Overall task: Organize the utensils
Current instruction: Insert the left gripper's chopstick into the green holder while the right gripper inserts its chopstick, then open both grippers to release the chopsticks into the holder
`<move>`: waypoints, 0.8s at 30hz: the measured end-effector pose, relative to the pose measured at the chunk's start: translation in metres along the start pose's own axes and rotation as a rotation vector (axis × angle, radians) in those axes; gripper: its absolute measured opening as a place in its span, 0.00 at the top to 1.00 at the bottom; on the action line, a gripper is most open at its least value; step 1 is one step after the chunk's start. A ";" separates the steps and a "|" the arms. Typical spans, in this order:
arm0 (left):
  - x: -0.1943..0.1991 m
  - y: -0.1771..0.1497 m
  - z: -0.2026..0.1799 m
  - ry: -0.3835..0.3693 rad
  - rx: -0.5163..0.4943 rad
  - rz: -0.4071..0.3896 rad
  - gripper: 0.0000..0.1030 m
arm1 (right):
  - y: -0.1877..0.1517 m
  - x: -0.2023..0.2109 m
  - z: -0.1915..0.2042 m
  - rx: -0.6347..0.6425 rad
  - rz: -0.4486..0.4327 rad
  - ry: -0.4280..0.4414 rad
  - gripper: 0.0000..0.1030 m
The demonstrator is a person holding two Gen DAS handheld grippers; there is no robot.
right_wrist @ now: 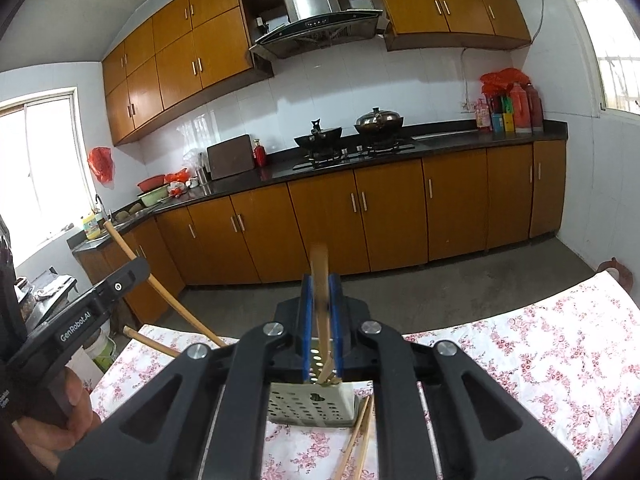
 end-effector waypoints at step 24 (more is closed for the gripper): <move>0.065 -0.080 0.090 0.182 0.088 0.161 0.82 | -0.172 -0.001 -0.081 -0.056 0.337 -0.145 0.78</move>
Point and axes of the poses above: each gripper's, at about its wrist camera, not at the fingertips, and x roughly against the way its jaws point, z to its left, y to its top, the point moved 8 cm from there along -x, roughly the way its jaws point, and after that the axes turned 10 degrees about -y, right-handed, at the moved point
